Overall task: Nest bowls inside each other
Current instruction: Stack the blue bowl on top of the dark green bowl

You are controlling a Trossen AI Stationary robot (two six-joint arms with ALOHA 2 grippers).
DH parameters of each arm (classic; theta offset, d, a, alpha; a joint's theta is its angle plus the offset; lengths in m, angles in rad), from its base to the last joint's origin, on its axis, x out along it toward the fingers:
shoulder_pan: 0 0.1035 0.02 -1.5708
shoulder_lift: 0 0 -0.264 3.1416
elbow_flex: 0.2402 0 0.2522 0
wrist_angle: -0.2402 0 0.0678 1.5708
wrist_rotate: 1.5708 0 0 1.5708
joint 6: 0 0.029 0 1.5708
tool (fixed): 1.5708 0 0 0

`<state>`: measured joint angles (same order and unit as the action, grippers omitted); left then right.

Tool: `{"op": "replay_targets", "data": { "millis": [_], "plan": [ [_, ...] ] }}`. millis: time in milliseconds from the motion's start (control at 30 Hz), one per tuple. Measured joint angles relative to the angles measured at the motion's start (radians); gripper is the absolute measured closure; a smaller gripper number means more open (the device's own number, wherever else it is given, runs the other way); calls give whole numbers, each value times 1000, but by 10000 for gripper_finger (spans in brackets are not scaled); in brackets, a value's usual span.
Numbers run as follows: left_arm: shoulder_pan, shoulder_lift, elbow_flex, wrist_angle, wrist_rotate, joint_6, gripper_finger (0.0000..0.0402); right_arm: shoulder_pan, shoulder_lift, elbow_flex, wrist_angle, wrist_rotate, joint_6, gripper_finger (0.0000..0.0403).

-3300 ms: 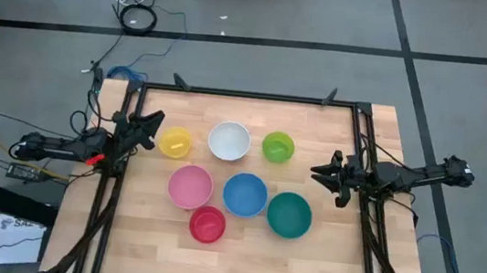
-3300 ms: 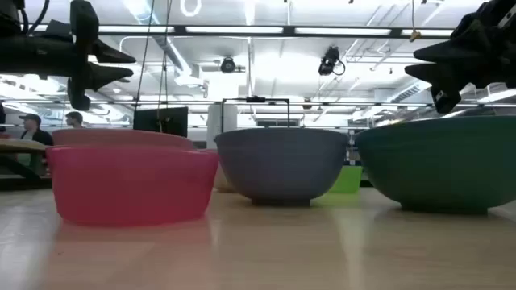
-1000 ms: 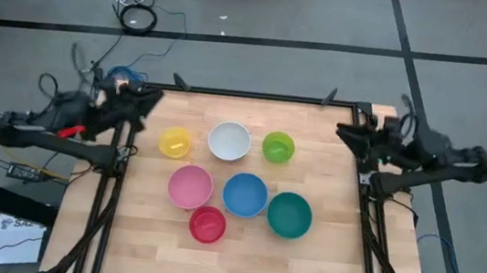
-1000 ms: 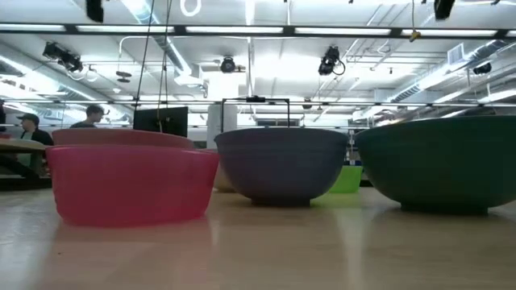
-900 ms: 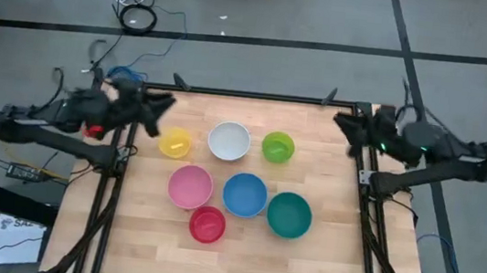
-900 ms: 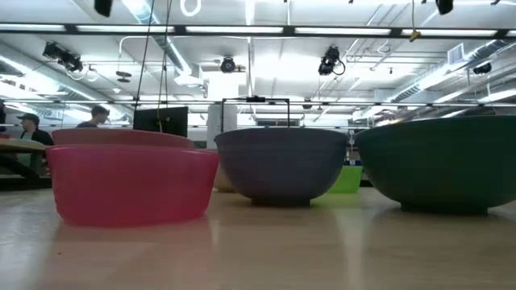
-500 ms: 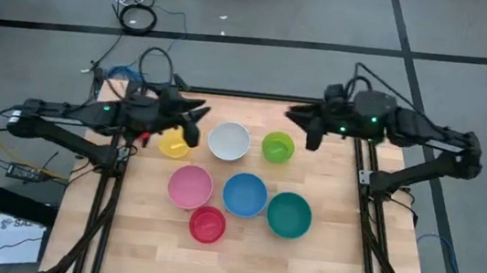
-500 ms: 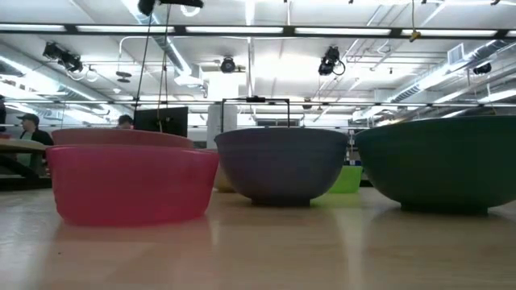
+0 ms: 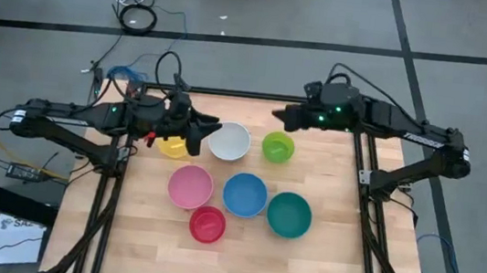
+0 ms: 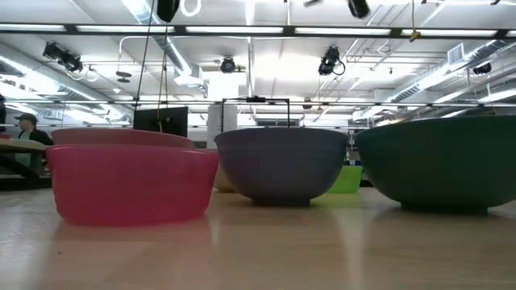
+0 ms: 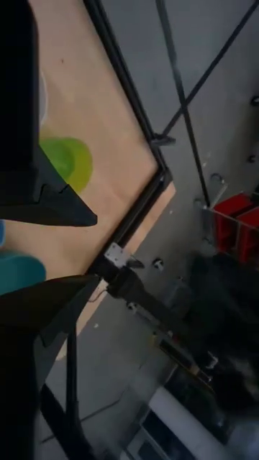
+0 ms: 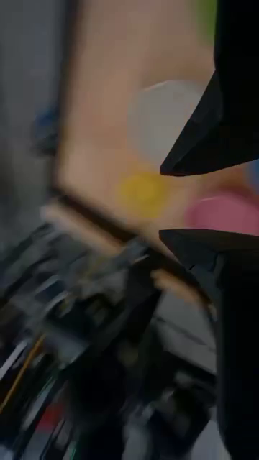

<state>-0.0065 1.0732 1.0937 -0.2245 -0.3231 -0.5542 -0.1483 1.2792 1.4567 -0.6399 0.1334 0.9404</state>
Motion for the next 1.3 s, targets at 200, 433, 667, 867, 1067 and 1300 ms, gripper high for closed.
{"op": "replay_targets", "data": {
  "millis": [200, 433, 667, 867, 1067, 1300],
  "plan": [
    [-2, -1, 0, 23, 16, -4, 273, -21, 32, -3, 34, -86, -74, 285],
    [-2, -1, 0, 15, 69, -57, 273, -19, 62, -3, 142, -92, -88, 285],
    [7, -1, 0, -16, 67, -105, 273, -19, 97, -4, 150, -103, -96, 285],
    [7, 7, 65, -145, 86, 76, 273, -26, 141, -3, 260, -141, -125, 284],
    [30, 59, 234, -520, 73, 156, 273, -36, 200, -3, 49, -255, -178, 284],
    [97, 103, 278, -771, 159, 27, 273, -23, 281, -4, -306, -320, -195, 284]
  ]
}}
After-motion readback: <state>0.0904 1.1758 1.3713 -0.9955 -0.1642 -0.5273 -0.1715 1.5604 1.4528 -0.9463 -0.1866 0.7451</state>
